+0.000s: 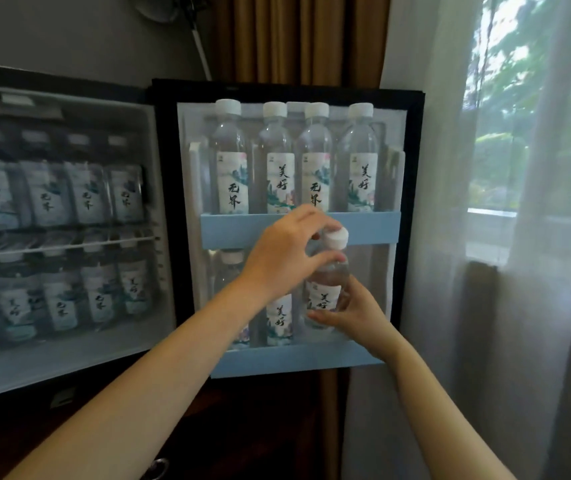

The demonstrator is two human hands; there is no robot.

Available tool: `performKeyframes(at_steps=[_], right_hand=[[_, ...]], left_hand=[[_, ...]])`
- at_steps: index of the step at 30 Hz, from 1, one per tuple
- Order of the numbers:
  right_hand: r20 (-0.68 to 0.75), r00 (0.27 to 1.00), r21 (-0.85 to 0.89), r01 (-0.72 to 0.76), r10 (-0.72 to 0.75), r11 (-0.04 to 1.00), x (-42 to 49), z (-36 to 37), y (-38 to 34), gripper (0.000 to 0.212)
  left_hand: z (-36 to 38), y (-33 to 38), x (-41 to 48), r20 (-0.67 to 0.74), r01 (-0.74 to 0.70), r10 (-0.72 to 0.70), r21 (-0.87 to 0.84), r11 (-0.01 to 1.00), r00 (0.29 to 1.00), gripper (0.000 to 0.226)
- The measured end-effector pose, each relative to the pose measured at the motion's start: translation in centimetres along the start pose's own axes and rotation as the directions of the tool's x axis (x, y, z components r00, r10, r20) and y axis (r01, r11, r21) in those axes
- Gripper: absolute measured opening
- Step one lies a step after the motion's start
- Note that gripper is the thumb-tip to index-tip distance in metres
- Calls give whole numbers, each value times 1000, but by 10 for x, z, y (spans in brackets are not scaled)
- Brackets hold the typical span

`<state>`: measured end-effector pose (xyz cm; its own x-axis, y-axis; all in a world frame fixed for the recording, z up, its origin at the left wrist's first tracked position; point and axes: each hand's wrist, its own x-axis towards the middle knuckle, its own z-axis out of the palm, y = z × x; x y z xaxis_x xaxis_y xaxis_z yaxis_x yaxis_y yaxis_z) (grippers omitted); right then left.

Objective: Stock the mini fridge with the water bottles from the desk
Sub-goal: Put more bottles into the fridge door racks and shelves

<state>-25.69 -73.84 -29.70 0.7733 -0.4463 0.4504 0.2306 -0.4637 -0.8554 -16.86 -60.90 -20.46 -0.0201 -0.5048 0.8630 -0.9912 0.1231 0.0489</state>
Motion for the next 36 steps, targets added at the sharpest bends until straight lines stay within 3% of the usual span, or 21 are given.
performKeyframes(at_steps=[6,10,15,19,21,23,25,27,29,33,36], right_hand=[[45,996,-174,-72,81,982,3,6,28,67],[79,992,-253,-75,98,964,5,5,23,63],[91,989,-269,-87,115,959,6,9,23,57],[25,997,-123,-66,70,990,3,17,22,77],[-83,997,-38,10,-13,999,-1,26,25,93],[-325,938,-76,100,-119,992,-6,39,26,93],[-576,771,-215,179,-273,960,-11,51,25,77],[-664,606,-359,256,-438,898,-14,67,18,59],[-607,570,-456,321,-554,830,-16,87,9,47],[-398,618,-555,426,-678,714,-14,139,-6,36],[-306,649,-535,488,-697,690,-10,181,-16,32]], left_hand=[[4,-23,-12,110,-88,72,144,986,991,32],[11,-30,-18,76,-139,126,216,966,989,14],[12,-35,-27,73,-148,136,204,968,988,23],[1,-40,-39,50,-92,83,219,971,995,12],[-8,-42,-45,22,-48,44,229,972,999,12],[-18,-46,-53,6,-2,0,233,972,1000,13],[-29,-52,-63,6,39,-41,238,971,999,14],[-39,-57,-73,-2,77,-79,243,967,997,15],[-51,-61,-84,-22,113,-111,244,963,994,14],[-78,-71,-106,-63,192,-182,260,946,981,14],[-106,-81,-129,-65,230,-221,331,915,973,15]])
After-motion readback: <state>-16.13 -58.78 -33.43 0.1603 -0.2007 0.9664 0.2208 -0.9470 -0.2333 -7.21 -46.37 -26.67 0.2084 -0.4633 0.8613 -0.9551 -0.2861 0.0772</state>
